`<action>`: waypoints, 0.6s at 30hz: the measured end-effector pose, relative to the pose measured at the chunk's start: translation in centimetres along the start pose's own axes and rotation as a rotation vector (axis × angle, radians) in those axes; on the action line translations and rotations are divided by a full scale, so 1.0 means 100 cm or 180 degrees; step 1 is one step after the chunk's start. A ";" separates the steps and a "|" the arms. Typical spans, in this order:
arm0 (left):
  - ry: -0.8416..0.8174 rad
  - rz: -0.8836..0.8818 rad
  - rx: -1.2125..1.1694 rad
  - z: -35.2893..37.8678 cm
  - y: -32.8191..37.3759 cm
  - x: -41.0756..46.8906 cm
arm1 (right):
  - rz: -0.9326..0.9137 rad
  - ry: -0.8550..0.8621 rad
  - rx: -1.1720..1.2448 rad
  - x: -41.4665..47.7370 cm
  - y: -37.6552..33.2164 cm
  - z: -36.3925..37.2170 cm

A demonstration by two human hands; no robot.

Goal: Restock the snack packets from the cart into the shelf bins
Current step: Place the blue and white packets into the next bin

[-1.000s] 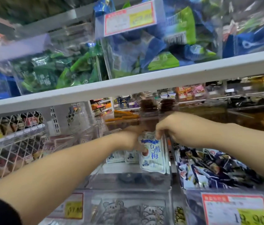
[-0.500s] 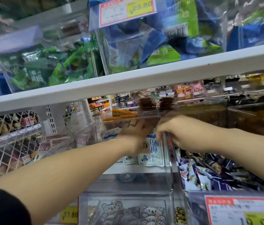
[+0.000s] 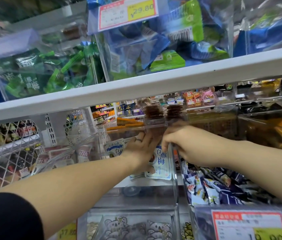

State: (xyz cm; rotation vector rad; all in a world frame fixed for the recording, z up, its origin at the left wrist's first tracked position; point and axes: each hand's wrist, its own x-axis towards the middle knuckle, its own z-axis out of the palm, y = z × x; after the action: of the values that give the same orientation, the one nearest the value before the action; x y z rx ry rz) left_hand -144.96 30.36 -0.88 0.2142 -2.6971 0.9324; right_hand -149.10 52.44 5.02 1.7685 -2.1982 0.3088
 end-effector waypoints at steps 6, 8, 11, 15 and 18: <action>-0.0085 -0.0272 0.0095 0.001 0.006 0.004 | 0.0059 -0.0037 0.0000 -0.001 -0.002 -0.001; -0.0104 -0.0301 0.0092 0.002 0.007 0.005 | 0.0071 -0.0028 0.0006 -0.001 -0.002 -0.001; -0.0152 -0.0281 0.0113 0.000 0.004 0.003 | 0.0070 -0.0017 -0.0017 0.000 0.000 0.001; -0.0233 -0.0170 0.0184 -0.007 -0.003 -0.002 | 0.0038 0.0004 -0.0047 0.004 0.003 0.003; -0.0203 -0.0140 0.0167 -0.012 -0.008 -0.004 | 0.0036 -0.0036 -0.0072 0.004 0.004 0.002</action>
State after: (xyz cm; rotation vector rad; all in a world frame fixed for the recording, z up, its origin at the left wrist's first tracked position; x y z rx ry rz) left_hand -144.16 30.48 0.36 0.3181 -2.7157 1.0003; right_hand -149.56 52.08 4.99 1.7509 -2.2114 0.2761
